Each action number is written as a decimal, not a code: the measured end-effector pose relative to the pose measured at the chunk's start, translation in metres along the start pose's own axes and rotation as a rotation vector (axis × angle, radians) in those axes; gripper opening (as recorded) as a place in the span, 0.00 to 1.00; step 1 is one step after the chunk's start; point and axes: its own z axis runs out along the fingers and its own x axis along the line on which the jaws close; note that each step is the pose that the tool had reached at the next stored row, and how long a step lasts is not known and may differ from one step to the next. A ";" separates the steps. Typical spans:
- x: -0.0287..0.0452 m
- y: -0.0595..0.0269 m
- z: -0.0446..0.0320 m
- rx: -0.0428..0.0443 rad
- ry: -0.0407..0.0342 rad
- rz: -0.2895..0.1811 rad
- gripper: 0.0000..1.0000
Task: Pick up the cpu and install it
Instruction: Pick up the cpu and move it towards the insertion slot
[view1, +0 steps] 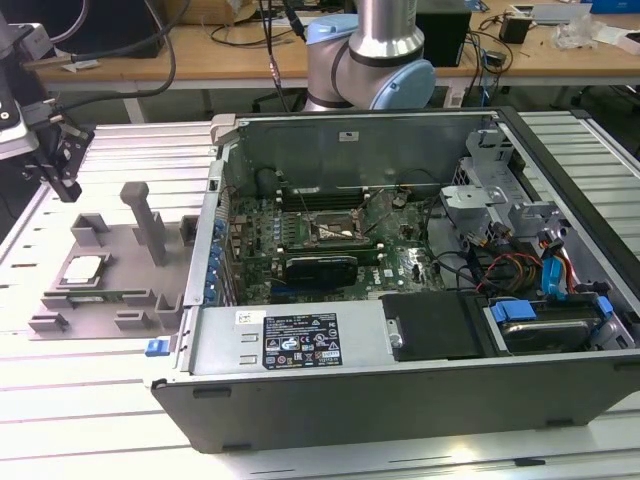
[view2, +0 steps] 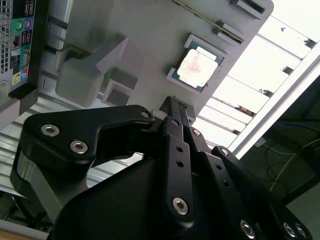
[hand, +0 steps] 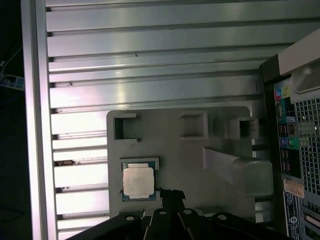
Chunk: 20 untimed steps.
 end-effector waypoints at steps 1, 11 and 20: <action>0.0000 0.0000 0.0000 0.0000 0.0000 0.000 0.11; 0.0023 -0.0003 0.0043 -0.0003 -0.0033 0.000 0.11; 0.0153 -0.0024 0.0187 -0.0017 -0.0205 -0.001 0.11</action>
